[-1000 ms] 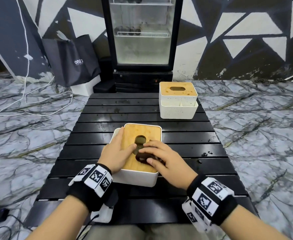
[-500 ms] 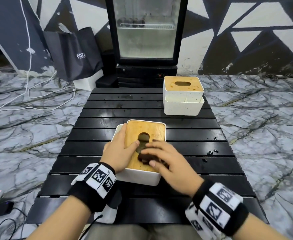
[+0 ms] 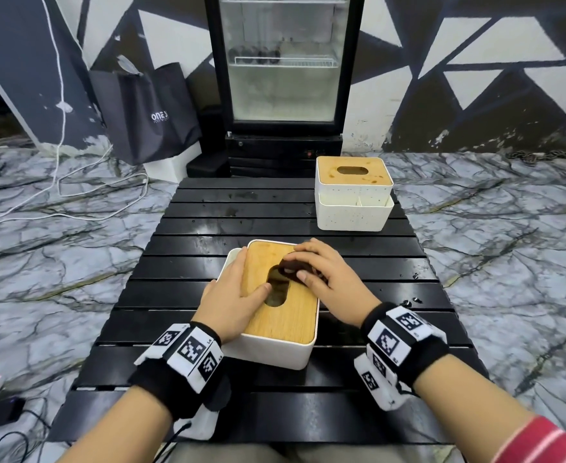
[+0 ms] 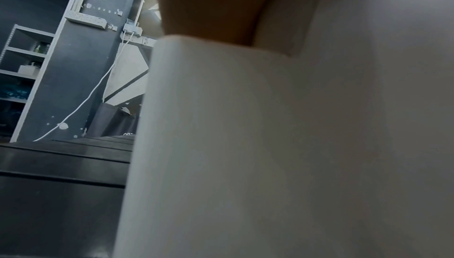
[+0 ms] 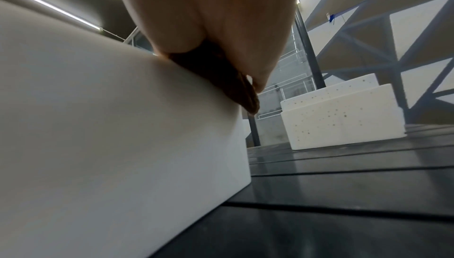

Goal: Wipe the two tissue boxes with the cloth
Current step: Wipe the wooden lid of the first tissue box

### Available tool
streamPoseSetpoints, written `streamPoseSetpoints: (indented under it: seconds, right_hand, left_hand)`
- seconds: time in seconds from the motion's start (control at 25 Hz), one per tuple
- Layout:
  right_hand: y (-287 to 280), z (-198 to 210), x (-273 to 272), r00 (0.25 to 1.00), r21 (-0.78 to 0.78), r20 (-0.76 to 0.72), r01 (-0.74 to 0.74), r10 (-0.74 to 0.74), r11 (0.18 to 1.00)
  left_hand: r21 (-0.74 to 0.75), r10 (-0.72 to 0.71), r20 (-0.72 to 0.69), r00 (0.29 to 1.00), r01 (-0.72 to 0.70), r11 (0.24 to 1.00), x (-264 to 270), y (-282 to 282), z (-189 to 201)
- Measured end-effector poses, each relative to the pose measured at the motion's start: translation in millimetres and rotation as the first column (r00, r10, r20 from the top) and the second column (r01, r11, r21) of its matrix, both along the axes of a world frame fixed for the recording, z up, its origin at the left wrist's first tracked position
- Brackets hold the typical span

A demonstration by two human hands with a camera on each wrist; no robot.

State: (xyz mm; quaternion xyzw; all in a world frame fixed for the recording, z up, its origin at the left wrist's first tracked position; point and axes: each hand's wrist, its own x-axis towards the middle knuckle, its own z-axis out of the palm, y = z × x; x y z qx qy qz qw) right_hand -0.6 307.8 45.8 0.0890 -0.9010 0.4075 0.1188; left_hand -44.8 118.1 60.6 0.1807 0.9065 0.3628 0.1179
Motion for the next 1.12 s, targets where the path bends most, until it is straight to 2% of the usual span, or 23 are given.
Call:
streamPoseSetpoints:
  seconds: [0.12,0.2,0.32,0.4,0.52,0.6,0.76,0.92,1.04,1.12]
  right_hand:
    - [3,2,-7,1.000,0.042,0.016,0.024,-0.025,0.999]
    - [2,2,-5,0.999,0.054,0.022,0.037,-0.038,0.998]
    - [-1,7,-3,0.997,0.055,0.029,0.066,-0.067,0.996]
    - [-5,9,-3,0.994,0.057,0.028,0.108,-0.109,0.993]
    - [-11,12,3,0.980,0.123,0.041,0.190,-0.196,0.974]
    - [-10,15,10,0.977,0.161,0.069,0.188,-0.201,0.969]
    - [2,26,33,0.982,0.144,0.128,0.120,-0.139,0.982]
    - [-3,31,64,0.986,0.157,0.164,-0.014,-0.012,0.987]
    - [-10,32,72,0.981,0.207,0.190,-0.074,0.034,0.976]
    - [-7,38,69,0.985,0.219,0.171,-0.049,0.011,0.974]
  left_hand:
    - [-0.040,-0.008,0.002,1.000,0.008,0.999,0,0,0]
    - [-0.126,-0.018,-0.022,1.000,0.015,0.992,0,2,1]
    - [-0.357,-0.055,-0.227,0.972,-0.031,0.934,7,3,9]
    - [-0.415,-0.106,-0.308,0.946,-0.033,0.909,21,6,15]
    - [-0.522,-0.219,-0.234,0.947,0.068,0.850,44,13,16]
    - [-0.566,-0.257,-0.216,0.942,0.094,0.819,45,13,17]
    - [-0.558,-0.295,-0.182,0.938,0.148,0.817,29,-13,27]
    - [-0.569,-0.245,-0.189,0.951,0.097,0.817,10,-43,29]
    - [-0.369,-0.149,-0.077,0.986,0.110,0.923,-3,-47,26]
    - [-0.225,-0.084,-0.022,0.996,0.077,0.971,-8,-37,22]
